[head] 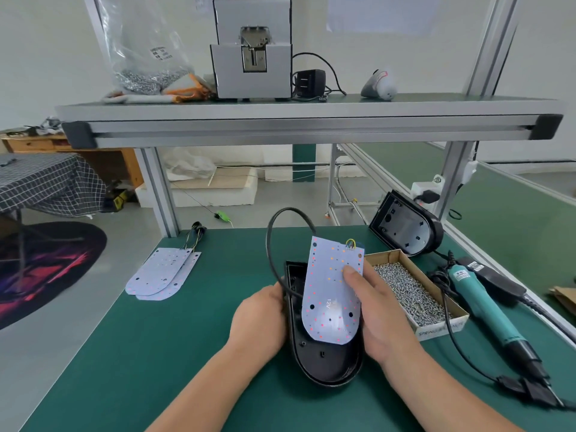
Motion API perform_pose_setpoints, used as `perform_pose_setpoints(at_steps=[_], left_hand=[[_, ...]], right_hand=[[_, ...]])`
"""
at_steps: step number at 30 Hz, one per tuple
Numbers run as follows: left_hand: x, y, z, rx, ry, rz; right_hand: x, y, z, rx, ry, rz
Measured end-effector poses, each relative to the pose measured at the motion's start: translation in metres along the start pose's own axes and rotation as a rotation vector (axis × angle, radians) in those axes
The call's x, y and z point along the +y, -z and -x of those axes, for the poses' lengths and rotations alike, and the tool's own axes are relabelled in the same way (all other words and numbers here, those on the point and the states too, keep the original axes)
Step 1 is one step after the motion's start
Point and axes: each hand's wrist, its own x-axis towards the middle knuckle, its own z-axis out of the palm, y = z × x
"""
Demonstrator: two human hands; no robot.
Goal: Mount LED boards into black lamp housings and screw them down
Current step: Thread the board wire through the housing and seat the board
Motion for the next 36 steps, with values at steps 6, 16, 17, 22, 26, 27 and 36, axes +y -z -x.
perform_pose_setpoints(at_steps=[6,16,17,22,26,27,36], left_hand=[[-0.004,0.005,-0.005,-0.058,0.074,-0.086],[-0.024,0.032,-0.02,-0.014,0.615,1.127],[-0.025,0.033,-0.019,-0.018,0.601,1.312],[-0.019,0.024,-0.014,-0.206,0.437,2.038],[-0.018,0.019,-0.017,-0.162,0.344,2.04],[-0.018,0.019,-0.019,-0.093,0.357,1.944],[-0.05,0.04,-0.019,0.096,0.043,0.232]], right_hand=[[-0.007,0.009,-0.007,0.066,0.016,-0.02],[-0.008,0.015,-0.011,0.103,-0.028,-0.084],[-0.009,0.015,-0.011,0.104,-0.03,-0.1],[-0.007,0.016,-0.011,0.081,-0.033,-0.113],[-0.007,0.015,-0.011,0.02,-0.007,-0.152],[-0.007,0.015,-0.011,0.001,0.006,-0.164],[-0.017,0.027,-0.013,0.006,0.048,-0.189]])
